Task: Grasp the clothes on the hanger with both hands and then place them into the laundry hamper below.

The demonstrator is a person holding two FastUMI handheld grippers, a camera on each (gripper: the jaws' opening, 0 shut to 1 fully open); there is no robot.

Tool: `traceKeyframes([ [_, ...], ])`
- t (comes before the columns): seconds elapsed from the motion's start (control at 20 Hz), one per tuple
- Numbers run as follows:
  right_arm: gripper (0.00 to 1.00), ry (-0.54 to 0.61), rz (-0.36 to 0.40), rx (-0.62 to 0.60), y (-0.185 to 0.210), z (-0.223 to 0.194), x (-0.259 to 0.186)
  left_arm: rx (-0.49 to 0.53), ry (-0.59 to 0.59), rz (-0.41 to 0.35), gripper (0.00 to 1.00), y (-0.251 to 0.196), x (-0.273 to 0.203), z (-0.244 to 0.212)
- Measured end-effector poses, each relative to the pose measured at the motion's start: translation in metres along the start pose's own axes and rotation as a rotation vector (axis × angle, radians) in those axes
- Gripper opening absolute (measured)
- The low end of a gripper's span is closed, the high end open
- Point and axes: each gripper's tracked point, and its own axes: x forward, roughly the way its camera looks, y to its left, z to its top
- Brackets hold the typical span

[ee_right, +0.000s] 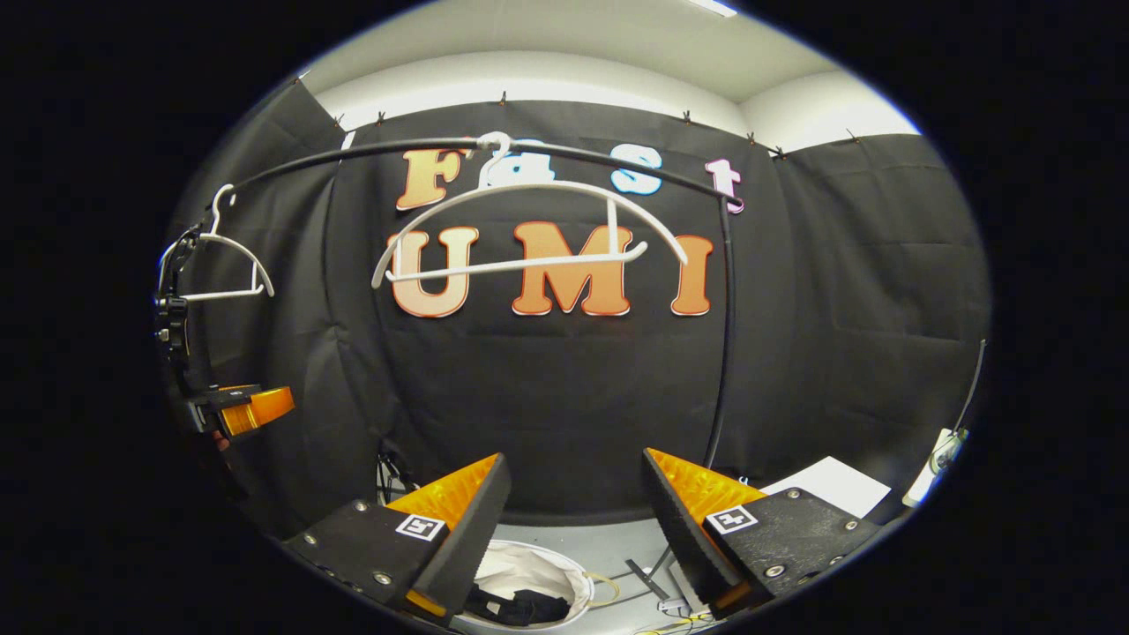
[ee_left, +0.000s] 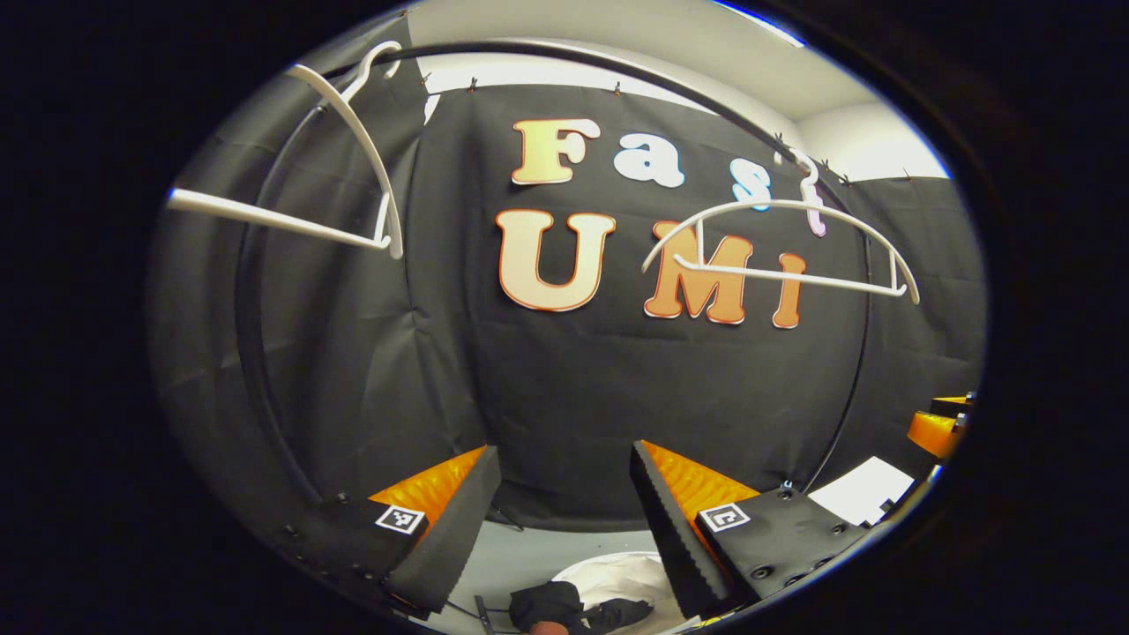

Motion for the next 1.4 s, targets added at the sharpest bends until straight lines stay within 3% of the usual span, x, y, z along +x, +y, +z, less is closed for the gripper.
traceKeyframes([
  [0.3, 0.92, -0.063, -0.006, -0.006, -0.005, 0.025, -0.031, 0.038, -0.088, -0.009, 0.98, -0.001, -0.019, 0.041],
  [0.55, 0.92, -0.109, -0.07, 0.006, -0.005, 0.046, -0.037, 0.014, -0.141, -0.063, 0.94, -0.009, -0.02, 0.054],
  [0.6, 0.87, -0.121, -0.086, 0.006, -0.006, 0.051, -0.035, 0.005, -0.154, -0.074, 0.95, -0.012, -0.02, 0.055],
  [0.8, 0.96, -0.149, -0.053, 0.02, -0.002, 0.055, -0.042, 0.025, -0.191, -0.084, 0.97, -0.021, -0.034, 0.061],
  [0.85, 0.92, -0.139, -0.062, 0.0, -0.012, 0.052, -0.044, 0.024, -0.191, -0.07, 1.0, -0.024, -0.04, 0.063],
  [0.95, 0.92, -0.118, -0.07, -0.043, -0.025, 0.043, -0.051, 0.019, -0.19, -0.05, 0.94, -0.032, -0.052, 0.061],
  [1.4, 0.92, -0.139, 0.036, -0.047, -0.04, 0.051, -0.063, 0.071, -0.23, 0.072, 0.94, -0.052, -0.098, 0.075],
])
